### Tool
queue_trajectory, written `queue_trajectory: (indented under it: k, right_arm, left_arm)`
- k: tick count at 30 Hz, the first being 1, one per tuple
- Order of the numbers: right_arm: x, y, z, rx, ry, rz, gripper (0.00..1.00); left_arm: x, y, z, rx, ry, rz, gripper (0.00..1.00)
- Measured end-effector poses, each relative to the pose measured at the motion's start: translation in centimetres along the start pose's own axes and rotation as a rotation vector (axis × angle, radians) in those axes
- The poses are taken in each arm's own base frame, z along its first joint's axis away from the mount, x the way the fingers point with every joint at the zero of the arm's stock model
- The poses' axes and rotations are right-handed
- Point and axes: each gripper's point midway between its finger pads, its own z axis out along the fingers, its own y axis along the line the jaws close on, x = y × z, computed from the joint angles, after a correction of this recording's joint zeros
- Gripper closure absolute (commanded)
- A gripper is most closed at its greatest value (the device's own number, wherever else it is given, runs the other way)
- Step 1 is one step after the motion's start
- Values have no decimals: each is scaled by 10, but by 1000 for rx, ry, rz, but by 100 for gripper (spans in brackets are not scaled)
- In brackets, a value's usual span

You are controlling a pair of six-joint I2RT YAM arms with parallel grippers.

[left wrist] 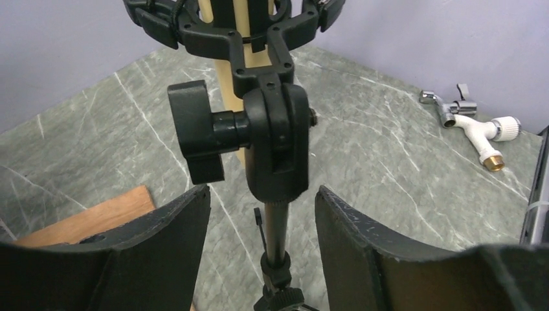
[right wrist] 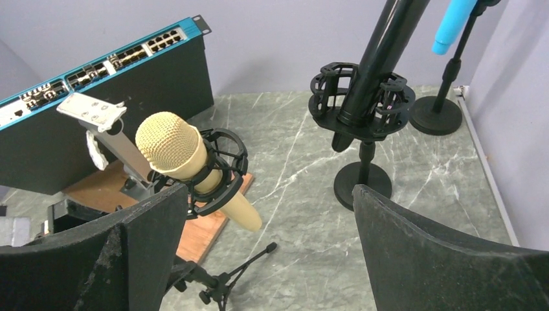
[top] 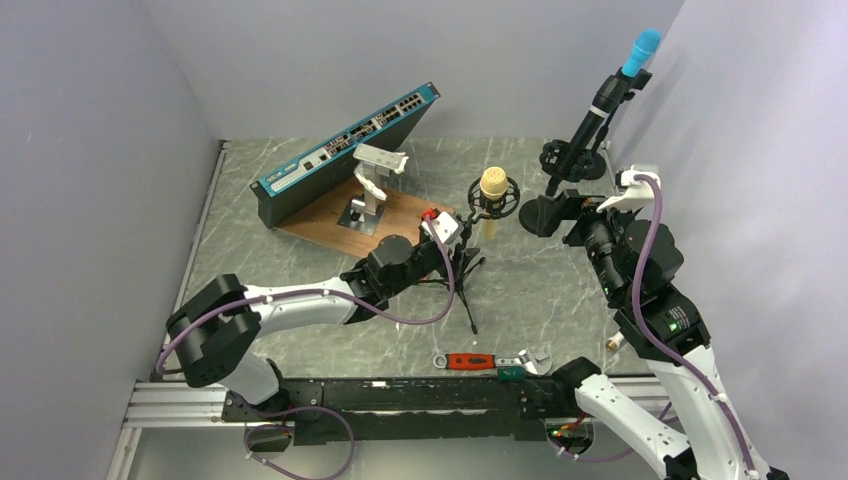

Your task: Remove the microphone from the stand

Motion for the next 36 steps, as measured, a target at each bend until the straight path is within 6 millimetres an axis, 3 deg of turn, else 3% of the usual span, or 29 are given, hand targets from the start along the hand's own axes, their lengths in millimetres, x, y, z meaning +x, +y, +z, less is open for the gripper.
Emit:
queue_trajectory:
  k: [6, 11, 15, 21, 26, 31, 36]
  right_arm:
    - [2, 4, 1, -22, 9, -2, 0]
    - [5, 7, 3, -35, 22, -2, 0]
    - [7, 10, 5, -43, 30, 3, 0]
    - [8, 13, 6, -55, 37, 14, 0]
    - [9, 14, 6, -59, 41, 17, 0]
    - [11, 16, 9, -64, 50, 18, 0]
    - [15, 17, 12, -66, 65, 13, 0]
  left_arm:
    - [3, 3, 5, -13, 5, 35, 56]
    - [3, 4, 9, -11, 9, 65, 78]
    - [-1, 3, 13, -8, 22, 80, 91]
    - [-3, 5, 15, -7, 47, 122, 100]
    - [-6, 8, 10, -8, 66, 160, 100]
    - [-9, 20, -6, -26, 87, 200, 100]
    - [-11, 31, -35, -37, 89, 197, 100]
